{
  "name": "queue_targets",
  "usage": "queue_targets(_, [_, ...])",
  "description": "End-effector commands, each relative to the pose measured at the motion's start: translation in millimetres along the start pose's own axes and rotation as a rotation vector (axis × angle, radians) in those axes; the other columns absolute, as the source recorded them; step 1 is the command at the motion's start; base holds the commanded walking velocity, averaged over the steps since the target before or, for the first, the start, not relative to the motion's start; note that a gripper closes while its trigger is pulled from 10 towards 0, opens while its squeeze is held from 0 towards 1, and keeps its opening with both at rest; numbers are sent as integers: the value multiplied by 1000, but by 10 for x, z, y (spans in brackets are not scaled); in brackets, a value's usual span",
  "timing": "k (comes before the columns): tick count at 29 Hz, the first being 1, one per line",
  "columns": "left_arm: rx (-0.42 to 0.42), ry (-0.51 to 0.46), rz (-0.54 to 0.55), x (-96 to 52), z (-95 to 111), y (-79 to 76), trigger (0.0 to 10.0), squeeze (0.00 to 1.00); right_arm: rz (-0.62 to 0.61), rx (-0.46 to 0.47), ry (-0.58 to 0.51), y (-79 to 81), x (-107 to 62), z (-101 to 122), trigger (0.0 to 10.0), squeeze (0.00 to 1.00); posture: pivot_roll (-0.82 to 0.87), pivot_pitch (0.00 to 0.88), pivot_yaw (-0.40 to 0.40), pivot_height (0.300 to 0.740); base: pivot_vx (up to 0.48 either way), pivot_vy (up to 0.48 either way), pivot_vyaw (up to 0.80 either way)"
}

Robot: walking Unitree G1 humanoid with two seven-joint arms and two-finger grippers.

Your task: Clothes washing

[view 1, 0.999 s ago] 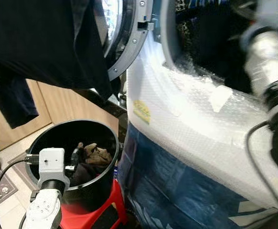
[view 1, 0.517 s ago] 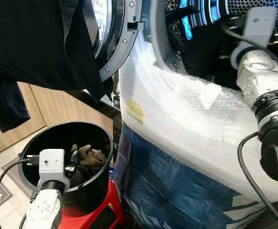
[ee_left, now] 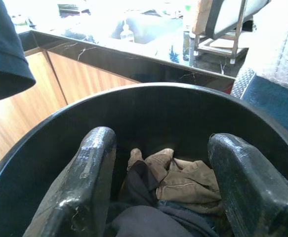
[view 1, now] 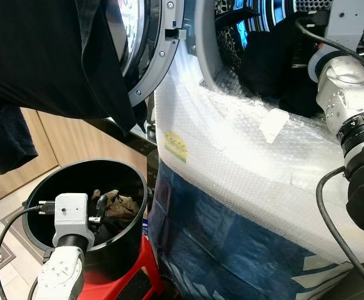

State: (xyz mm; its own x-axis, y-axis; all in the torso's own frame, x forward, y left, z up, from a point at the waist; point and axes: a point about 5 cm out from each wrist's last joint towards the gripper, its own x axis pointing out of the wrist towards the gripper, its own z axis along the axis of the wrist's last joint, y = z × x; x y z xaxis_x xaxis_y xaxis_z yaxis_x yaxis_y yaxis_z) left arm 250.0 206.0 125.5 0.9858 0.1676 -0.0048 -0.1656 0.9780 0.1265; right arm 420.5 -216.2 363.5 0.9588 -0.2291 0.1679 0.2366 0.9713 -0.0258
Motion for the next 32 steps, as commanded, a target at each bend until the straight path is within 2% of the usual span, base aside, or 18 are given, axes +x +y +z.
queue_targets(1, [-7,-5,0,-27,36,-1,10000,0,3,14,-10,4,0,69,10000,0,304,0,-84,740,0,0,0])
queue_targets(3, [-8,-1,0,-38,25,-3,10000,0,49,67,-12,118,-6,60,10000,0,294,0,-80,740,0,0,0])
queue_targets(5, [-6,5,-3,-37,14,-8,10000,0,89,35,-23,222,-16,48,10000,0,290,0,-77,740,0,0,0])
queue_targets(7, [-3,4,-8,-24,21,-14,10000,0,110,-43,-62,313,-28,70,10000,0,291,0,-68,740,0,0,0])
queue_targets(11, [0,-8,-7,3,64,10,10000,0,89,-151,-113,340,-36,104,10000,0,298,2,-56,740,0,0,0])
queue_targets(14, [15,-11,0,0,81,64,10000,0,108,-284,-130,394,-52,-12,10000,0,300,8,-46,740,0,0,0])
queue_targets(19, [16,-16,14,4,106,95,10000,0,119,-353,-153,366,-63,-108,10000,0,316,22,-50,740,0,0,0])
queue_targets(21, [15,-15,13,1,111,81,10000,0,129,-338,-178,324,-64,-52,10000,0,310,38,-47,740,0,0,0])
queue_targets(29, [11,-7,8,-17,101,65,10000,0,170,-421,-296,158,-114,122,10000,0,309,45,-49,740,0,0,0])
queue_targets(32, [15,-6,2,-11,102,68,10000,0,186,-414,-316,101,-141,154,10000,0,311,42,-48,740,0,0,0])
